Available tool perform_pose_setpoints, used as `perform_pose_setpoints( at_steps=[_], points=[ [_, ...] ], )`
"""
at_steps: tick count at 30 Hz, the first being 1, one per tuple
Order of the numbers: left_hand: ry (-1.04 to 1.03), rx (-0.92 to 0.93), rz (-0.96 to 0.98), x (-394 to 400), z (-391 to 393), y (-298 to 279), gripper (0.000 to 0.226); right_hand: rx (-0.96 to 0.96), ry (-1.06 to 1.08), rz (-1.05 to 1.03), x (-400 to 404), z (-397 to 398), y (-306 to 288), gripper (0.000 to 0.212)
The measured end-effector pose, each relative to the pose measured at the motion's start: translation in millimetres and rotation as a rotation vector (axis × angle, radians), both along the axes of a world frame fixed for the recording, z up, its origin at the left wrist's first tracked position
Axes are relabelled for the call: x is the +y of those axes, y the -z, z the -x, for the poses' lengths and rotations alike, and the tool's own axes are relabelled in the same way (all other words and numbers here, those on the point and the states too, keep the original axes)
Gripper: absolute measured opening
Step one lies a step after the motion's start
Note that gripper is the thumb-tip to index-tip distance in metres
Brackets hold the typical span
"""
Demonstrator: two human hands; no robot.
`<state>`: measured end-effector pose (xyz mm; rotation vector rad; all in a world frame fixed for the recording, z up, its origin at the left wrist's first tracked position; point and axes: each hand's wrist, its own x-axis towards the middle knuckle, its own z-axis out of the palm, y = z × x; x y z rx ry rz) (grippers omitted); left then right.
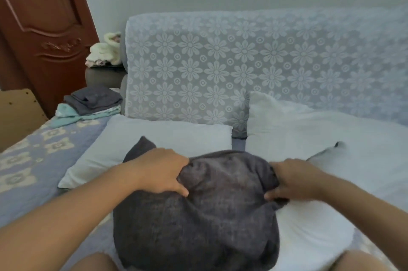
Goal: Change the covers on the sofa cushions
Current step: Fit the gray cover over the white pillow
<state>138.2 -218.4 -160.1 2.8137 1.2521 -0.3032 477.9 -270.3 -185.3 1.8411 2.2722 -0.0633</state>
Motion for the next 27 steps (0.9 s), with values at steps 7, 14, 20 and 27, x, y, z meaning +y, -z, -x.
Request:
perform_pose_setpoints(
  at_steps=[7,14,20,27],
  points=[
    [0.108,-0.171,-0.618,5,30,-152,0.047,0.051,-0.062,-0.681,-8,4,-156,0.049],
    [0.115,-0.098,-1.129,9,89,-162,0.012,0.113,-0.218,-1.149,11,69,-154,0.037],
    [-0.119,-0.035,-0.714,-27,135,69,0.014,0.011,-0.357,-0.58,-4,108,81,0.049],
    [-0.226,-0.282,-0.455,-55,127,124,0.011,0.614,-0.26,-0.186,-20,105,99,0.042]
  ],
)
